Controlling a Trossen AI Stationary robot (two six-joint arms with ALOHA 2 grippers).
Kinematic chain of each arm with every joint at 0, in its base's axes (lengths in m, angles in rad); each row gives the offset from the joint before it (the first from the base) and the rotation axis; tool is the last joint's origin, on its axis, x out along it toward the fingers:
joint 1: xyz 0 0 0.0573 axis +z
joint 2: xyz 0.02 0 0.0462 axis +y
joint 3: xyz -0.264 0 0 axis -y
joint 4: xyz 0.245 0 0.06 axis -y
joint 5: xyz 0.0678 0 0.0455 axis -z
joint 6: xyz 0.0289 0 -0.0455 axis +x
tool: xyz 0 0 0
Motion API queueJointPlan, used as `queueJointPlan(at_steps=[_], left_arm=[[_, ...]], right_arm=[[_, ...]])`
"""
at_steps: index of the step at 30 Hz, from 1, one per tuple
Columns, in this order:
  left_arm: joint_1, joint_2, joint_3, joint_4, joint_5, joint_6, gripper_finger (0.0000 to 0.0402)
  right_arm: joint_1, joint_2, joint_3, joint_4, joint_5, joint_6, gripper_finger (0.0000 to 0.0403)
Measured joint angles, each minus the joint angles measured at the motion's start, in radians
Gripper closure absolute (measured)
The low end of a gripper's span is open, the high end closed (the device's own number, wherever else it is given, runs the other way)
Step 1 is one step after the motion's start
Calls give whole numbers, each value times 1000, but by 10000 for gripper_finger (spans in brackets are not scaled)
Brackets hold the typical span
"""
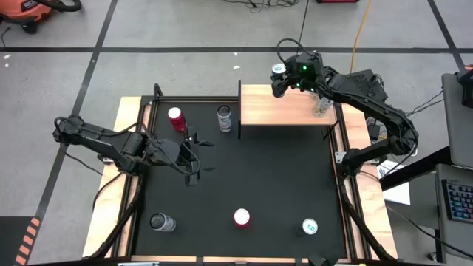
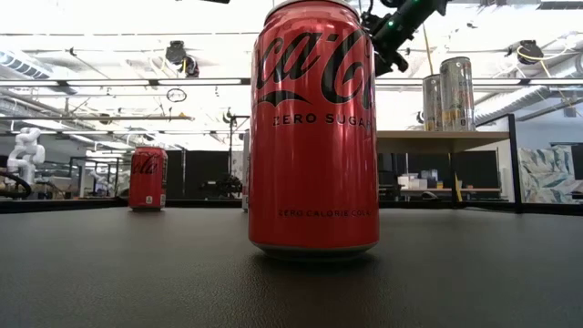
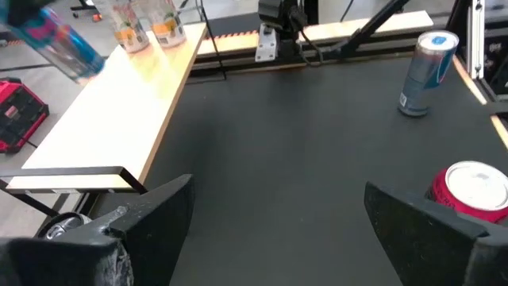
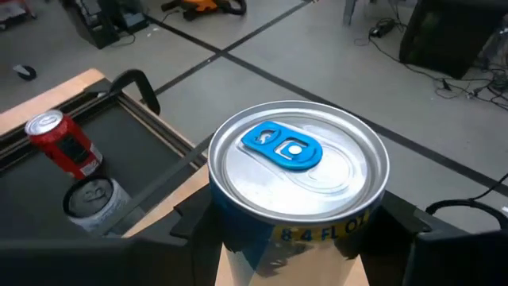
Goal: Place canned beverage on shelf
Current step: Put the left blue soda can on the shelf
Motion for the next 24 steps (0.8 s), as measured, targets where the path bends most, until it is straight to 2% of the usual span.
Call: queueJointPlan(at_steps=[5, 15, 24], left_arm=[[0, 0, -1, 8, -4, -1, 30], [0, 6, -1, 35, -27, -2, 30], [3, 6, 0, 43, -31, -4, 30]], right_arm=[[3, 9, -20, 31, 13, -5, 206], [12, -41, -279, 347, 26, -7, 206], [10, -48, -304, 356, -27, -32, 206]])
